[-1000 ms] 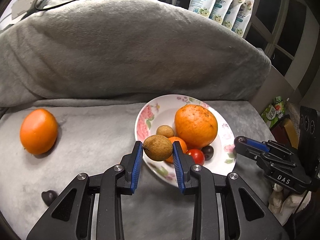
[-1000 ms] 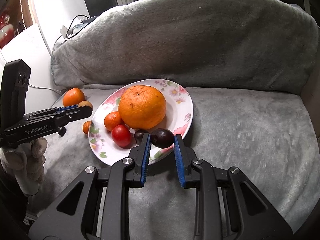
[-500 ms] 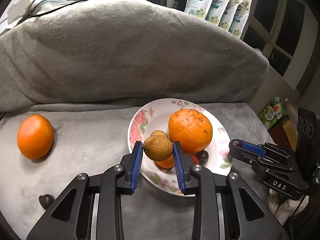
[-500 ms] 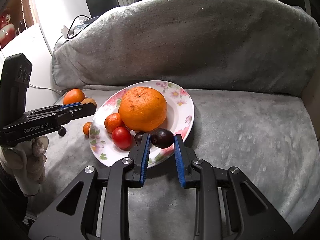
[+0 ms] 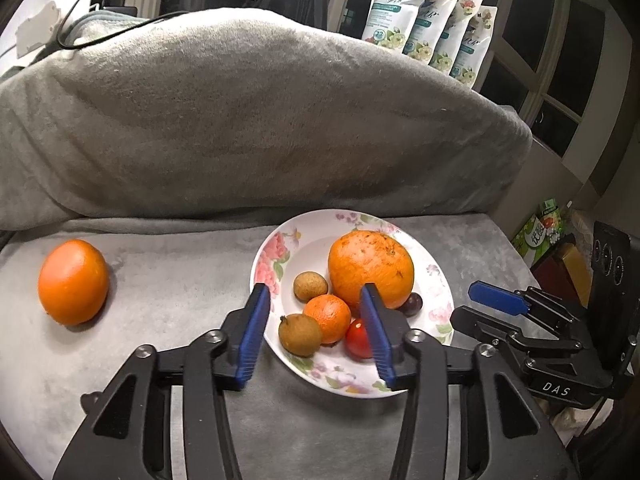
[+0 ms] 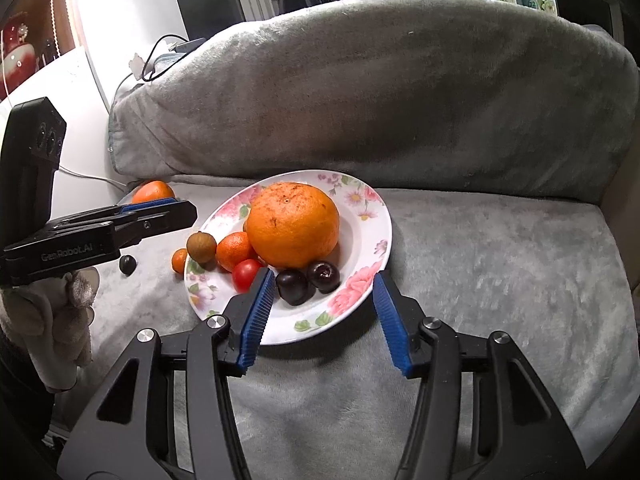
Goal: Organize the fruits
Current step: 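Open the left gripper over the plate while the right gripper releases the plum there, then withdraw both grippers from the plate and move them toward the large orange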
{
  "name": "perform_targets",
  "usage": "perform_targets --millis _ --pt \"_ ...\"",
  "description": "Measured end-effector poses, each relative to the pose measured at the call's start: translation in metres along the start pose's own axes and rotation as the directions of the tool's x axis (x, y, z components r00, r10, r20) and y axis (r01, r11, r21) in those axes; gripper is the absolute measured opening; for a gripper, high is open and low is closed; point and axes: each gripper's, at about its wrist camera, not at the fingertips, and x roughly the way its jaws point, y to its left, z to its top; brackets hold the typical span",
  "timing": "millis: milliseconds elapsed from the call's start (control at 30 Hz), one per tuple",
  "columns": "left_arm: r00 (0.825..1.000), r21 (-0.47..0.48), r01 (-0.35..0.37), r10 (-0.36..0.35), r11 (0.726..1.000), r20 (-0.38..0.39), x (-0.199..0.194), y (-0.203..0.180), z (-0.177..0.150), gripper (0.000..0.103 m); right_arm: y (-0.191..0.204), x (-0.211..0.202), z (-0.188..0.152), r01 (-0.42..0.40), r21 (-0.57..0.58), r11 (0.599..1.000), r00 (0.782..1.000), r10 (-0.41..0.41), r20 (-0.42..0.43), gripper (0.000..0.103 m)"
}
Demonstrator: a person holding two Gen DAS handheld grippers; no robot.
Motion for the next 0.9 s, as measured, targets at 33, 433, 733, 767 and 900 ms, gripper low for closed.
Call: perform_targets --millis 33,433,733,767,900 --pt "1.0 0.002 -0.002 0.002 1.0 0.003 -0.001 -0.001 0.0 0.053 0.0 0.0 0.0 0.0 -0.002 1.0 1.0 0.0 0.001 0.056" --pt "0.999 0.004 -0.035 0.034 0.999 0.018 -0.006 -0.005 0.002 0.08 0.003 -0.009 0.003 0.019 -0.002 1.0 1.0 -0.019 0.022 0.081" --pt "0.999 0.015 -0.045 0.044 0.999 0.03 -0.014 -0.007 0.001 0.08 0.006 -0.013 0.003 0.036 -0.005 0.999 0.999 -0.036 0.034 0.092" --pt "0.998 0.016 -0.046 0.045 0.999 0.031 -0.014 -0.008 0.001 0.08 0.007 -0.014 0.003 0.039 -0.006 0.999 0.999 -0.039 0.035 0.092" --pt "0.998 0.02 -0.049 0.049 0.999 0.041 -0.019 -0.009 0.001 0.08 0.009 -0.015 0.003 0.037 -0.012 0.999 0.999 -0.037 0.034 0.092"
